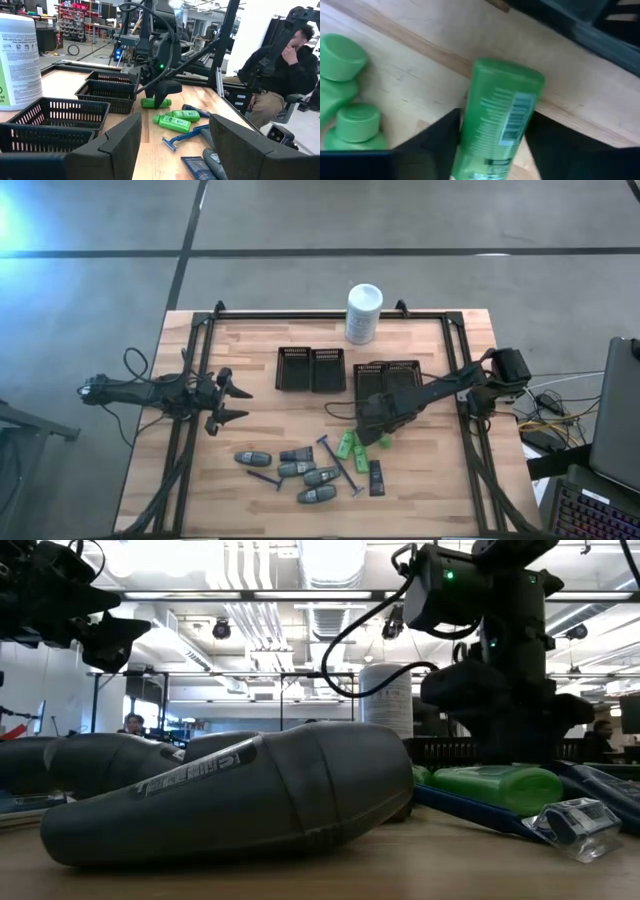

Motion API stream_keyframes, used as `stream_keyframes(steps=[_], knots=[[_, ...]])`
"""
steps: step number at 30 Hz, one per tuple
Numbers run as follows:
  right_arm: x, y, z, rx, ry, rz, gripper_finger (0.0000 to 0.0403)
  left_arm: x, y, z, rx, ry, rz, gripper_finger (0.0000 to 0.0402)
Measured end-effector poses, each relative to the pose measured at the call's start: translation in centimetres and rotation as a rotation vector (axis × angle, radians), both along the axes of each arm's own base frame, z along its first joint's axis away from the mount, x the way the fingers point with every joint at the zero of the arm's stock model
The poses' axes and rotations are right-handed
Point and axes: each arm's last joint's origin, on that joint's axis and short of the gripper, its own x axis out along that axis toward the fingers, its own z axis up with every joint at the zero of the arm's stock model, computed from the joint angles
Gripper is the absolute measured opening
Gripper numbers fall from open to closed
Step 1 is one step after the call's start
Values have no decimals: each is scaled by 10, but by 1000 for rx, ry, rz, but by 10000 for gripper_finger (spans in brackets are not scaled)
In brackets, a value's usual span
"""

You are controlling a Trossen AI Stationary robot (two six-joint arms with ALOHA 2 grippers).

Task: Pick & Place Travel size toiletries
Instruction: Put the green shampoo into the right black bin

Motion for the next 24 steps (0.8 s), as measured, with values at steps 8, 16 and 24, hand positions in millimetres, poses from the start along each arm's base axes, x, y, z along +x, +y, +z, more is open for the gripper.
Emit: stream_keyframes(steps=[8,16,24], knots=[[-16,0,37,15,-58,35,100,0,0,0,0,0,1,239],[-68,-28,121,-169,-262,-272,99,0,0,0,0,3,1,239],[-93,-84,108,-289,-233,-359,155,0,0,0,0,2,1,239]])
